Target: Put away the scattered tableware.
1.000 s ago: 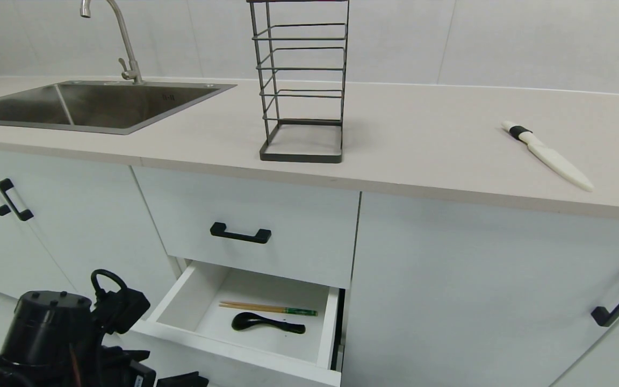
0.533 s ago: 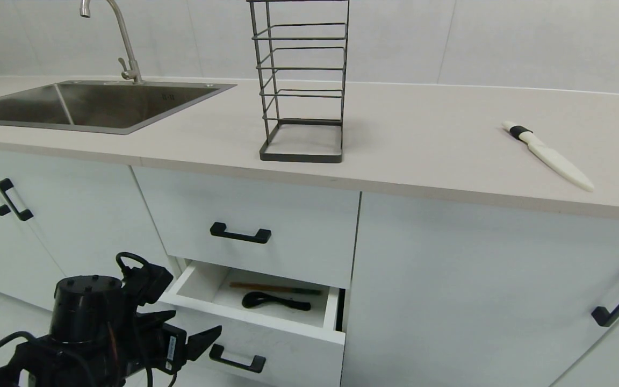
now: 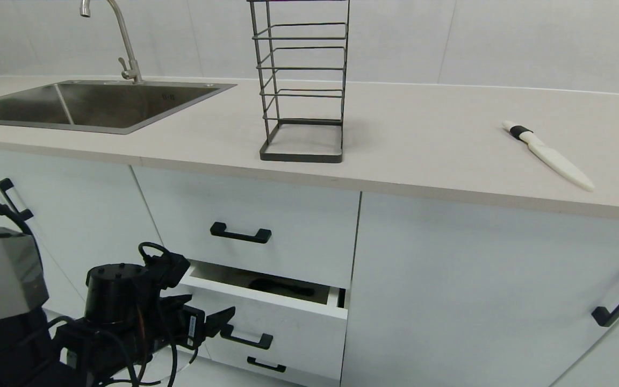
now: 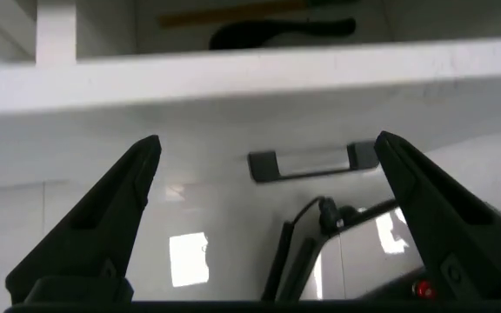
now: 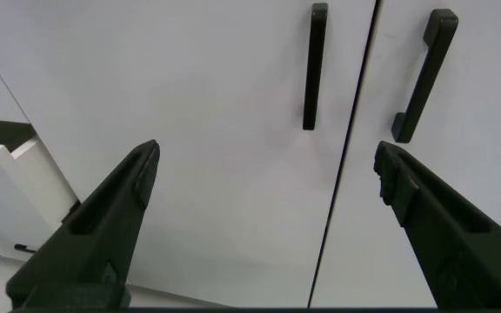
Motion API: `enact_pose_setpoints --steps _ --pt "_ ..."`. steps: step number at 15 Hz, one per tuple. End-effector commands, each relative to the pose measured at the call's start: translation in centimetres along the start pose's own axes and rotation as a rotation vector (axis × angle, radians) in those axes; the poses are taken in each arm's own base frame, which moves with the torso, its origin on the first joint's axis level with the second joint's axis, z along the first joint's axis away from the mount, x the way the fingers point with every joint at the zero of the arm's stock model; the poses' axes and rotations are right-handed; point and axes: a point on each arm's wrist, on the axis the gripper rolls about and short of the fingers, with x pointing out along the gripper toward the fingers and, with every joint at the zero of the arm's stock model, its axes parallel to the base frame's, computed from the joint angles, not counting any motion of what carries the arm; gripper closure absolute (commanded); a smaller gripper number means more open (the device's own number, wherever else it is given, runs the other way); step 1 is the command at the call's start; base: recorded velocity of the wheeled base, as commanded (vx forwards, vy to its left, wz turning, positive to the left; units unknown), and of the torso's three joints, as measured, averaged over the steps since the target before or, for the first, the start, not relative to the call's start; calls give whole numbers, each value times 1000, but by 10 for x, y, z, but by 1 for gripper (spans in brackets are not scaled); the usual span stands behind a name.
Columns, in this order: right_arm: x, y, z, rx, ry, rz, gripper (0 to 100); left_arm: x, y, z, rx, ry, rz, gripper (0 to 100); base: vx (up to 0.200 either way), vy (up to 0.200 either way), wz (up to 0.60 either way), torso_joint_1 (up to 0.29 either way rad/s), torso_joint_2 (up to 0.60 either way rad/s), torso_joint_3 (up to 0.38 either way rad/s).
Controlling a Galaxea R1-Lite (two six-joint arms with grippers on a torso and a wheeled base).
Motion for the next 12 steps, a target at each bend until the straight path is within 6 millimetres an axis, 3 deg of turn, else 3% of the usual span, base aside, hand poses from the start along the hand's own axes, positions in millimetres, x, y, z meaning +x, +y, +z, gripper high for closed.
enact_pose_setpoints --steps 1,3,9,12 --pt "0 0 0 0 2 1 0 11 3 1 -2 0 4 0 0 0 0 0 0 0" --pt "0 0 0 0 2 1 0 20 8 9 -4 -58 15 0 0 0 0 0 0 0" --pt "0 0 0 1 2 1 0 35 25 4 -17 -121 55 0 0 0 0 0 0 0" --pt "0 0 0 0 2 1 0 29 20 -2 -12 -109 47 0 0 0 0 0 0 0"
